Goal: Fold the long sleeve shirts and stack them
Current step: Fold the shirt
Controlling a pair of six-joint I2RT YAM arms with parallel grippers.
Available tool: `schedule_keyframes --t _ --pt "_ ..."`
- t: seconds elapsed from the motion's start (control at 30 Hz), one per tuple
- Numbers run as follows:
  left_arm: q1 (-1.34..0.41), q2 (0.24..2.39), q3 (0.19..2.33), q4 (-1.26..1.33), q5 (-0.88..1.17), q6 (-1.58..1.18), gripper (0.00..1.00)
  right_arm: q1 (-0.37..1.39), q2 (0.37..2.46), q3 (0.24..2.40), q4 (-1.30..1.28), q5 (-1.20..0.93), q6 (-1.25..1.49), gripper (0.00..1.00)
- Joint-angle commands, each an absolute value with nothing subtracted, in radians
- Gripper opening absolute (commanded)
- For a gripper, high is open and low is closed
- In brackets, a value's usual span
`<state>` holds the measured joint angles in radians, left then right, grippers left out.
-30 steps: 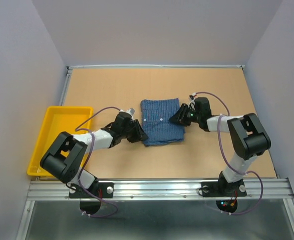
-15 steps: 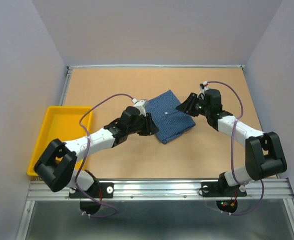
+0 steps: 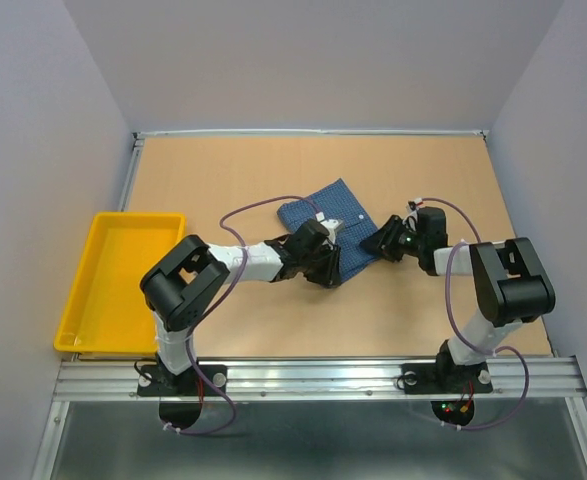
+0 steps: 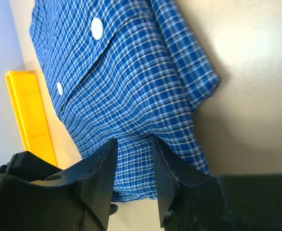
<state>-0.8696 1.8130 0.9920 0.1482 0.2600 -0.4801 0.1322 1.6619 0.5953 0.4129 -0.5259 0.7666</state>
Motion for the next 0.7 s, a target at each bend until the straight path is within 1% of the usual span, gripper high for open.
schedule_keyframes --t 0.0,0.1,0.2,0.23,0.3,0.33,0.37,0.4,0.43,0.47,0.5,0.53,0.57,0.63,0.67 --pt "-0.864 1.789 0.985 0.086 0.217 -0.476 0.37 0.075 1.675 0.568 0.514 -0.551 0.732 0.41" --pt "-0.859 1.757 0.971 0.045 0.204 -0.463 0.37 0.057 1.651 0.571 0.505 -0.569 0.709 0.42" --pt "-0.862 1.686 0.977 0.008 0.183 -0.433 0.38 0.055 1.576 0.606 0.418 -0.558 0.678 0.43" --pt "-0.864 1.642 0.982 0.002 0.152 -0.404 0.4 0.055 1.528 0.636 0.334 -0.528 0.646 0.43" --pt "-0.871 1.599 0.989 -0.024 0.108 -0.359 0.44 0.055 1.471 0.656 0.26 -0.486 0.624 0.45" --pt "-0.883 1.577 0.991 -0.044 0.083 -0.336 0.51 0.055 1.445 0.661 0.206 -0.473 0.615 0.48" --pt "-0.89 1.537 0.991 -0.049 0.028 -0.274 0.54 0.054 1.419 0.667 0.183 -0.454 0.604 0.51" --pt "-0.897 1.519 0.992 -0.055 0.008 -0.244 0.62 0.055 1.392 0.667 0.161 -0.45 0.603 0.54" --pt "-0.917 1.503 0.994 -0.073 -0.042 -0.209 0.7 0.055 1.344 0.667 0.14 -0.443 0.603 0.64" --pt "-0.928 1.491 1.003 -0.083 -0.101 -0.14 0.76 0.055 1.318 0.664 0.105 -0.445 0.607 0.69" --pt "-0.943 1.479 1.008 -0.104 -0.124 -0.1 0.77 0.055 1.272 0.649 0.094 -0.448 0.612 0.76" --pt "-0.975 1.477 1.015 -0.112 -0.147 -0.066 0.78 0.054 1.246 0.64 0.075 -0.446 0.615 0.8" --pt "-1.0 1.48 1.025 -0.118 -0.202 -0.007 0.78 0.055 1.221 0.629 0.066 -0.443 0.624 0.82" --pt "-1.041 1.497 1.034 -0.13 -0.259 0.053 0.84 0.054 1.151 0.603 0.036 -0.445 0.63 0.87" --pt "-1.081 1.528 1.045 -0.144 -0.309 0.099 0.84 0.055 1.131 0.586 0.016 -0.446 0.641 0.87"
